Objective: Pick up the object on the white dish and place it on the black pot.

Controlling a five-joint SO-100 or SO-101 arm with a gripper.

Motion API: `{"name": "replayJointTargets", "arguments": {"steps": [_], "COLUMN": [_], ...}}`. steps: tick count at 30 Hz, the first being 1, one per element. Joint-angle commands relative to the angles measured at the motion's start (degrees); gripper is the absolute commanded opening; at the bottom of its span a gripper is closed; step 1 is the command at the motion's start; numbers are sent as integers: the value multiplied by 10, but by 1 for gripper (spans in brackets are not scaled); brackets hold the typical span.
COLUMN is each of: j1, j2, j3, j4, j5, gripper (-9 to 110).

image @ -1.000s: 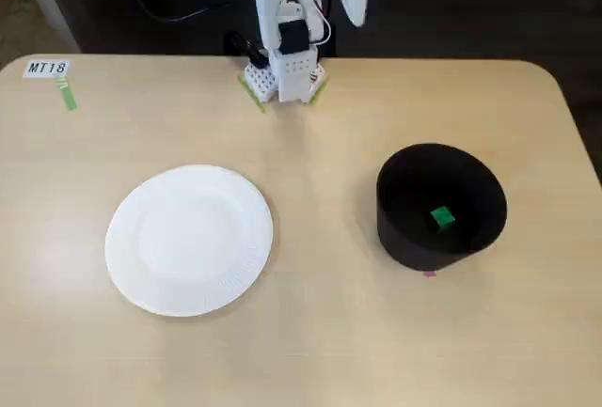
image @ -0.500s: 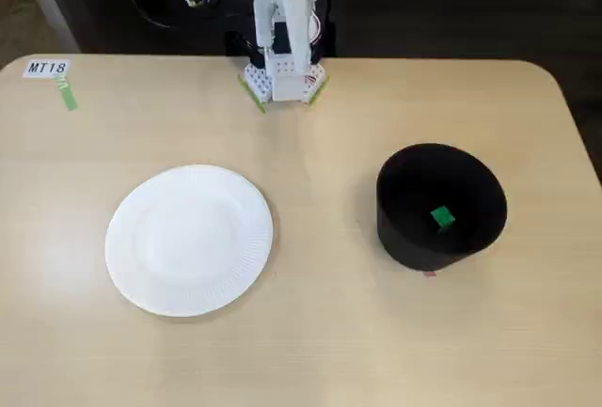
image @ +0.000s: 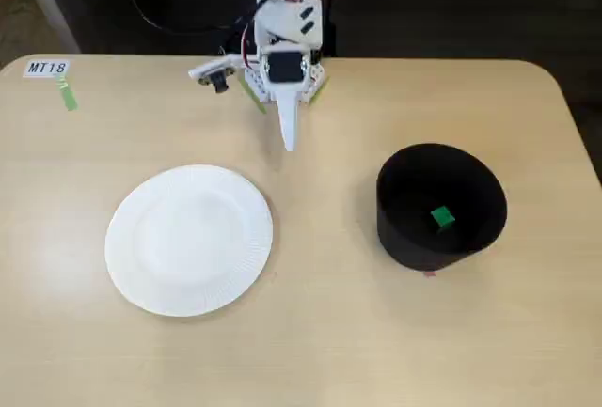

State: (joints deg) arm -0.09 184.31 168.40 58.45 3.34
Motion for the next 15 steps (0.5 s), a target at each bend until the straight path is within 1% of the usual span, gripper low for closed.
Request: {"name": "replayJointTargets", "arguments": {"steps": [1,9,15], "j1": [-5,-13,-14], "j2": [65,65,65], "j3": [28,86,91], "j4": [-15,-31,-35], "j5": [-5,-18,-26], "gripper": [0,0,0]}}
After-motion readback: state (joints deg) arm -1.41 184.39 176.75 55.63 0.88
